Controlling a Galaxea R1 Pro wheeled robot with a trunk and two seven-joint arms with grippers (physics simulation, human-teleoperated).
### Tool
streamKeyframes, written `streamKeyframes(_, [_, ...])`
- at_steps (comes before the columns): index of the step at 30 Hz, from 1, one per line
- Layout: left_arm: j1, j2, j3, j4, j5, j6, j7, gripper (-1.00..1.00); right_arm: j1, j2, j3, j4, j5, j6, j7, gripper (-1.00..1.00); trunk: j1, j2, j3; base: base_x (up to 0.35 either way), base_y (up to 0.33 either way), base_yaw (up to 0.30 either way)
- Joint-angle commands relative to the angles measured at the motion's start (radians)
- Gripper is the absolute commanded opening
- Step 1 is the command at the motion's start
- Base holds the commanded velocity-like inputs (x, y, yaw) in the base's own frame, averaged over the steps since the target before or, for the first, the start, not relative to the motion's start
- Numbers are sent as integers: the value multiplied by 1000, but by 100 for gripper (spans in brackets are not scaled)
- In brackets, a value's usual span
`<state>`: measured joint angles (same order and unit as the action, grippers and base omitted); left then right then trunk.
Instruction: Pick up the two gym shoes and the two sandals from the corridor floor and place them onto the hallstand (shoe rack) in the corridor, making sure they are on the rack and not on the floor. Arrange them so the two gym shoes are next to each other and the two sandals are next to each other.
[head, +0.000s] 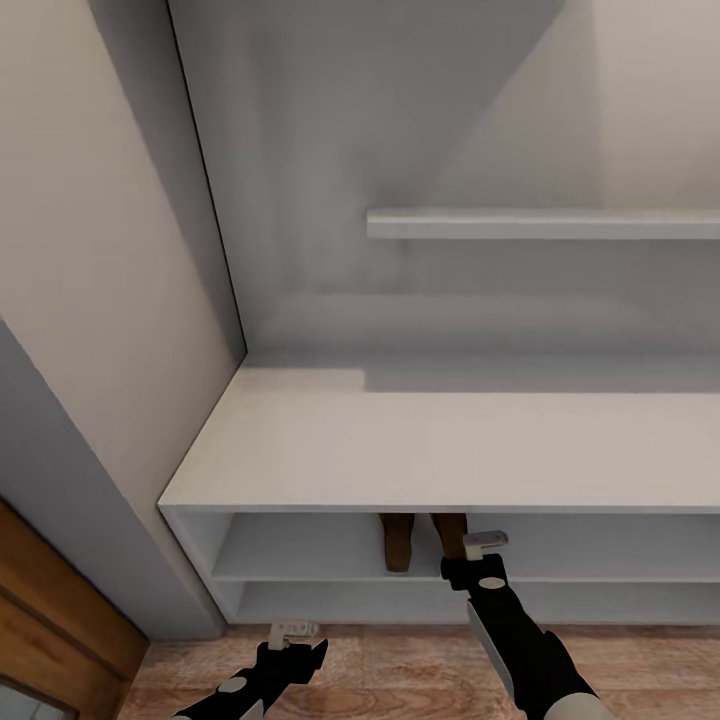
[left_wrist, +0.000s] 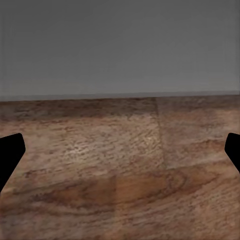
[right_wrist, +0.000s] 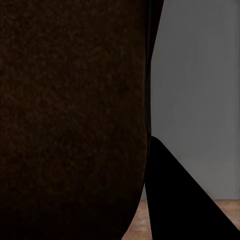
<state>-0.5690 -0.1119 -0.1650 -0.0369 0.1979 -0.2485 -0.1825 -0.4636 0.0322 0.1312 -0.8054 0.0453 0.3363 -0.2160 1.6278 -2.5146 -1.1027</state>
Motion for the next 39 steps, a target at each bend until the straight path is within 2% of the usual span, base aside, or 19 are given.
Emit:
streamKeyframes(1, [0, 0, 0, 0, 0, 0, 0, 100, 0, 0, 1, 0, -9, -2, 4, -100, 0, 0, 0, 5, 0, 0])
streamKeyframes(39, [0, 0, -1, 0, 0, 0, 0, 100, 0, 0, 1, 0, -9, -2, 4, -100, 0, 0, 0, 26, 0, 0])
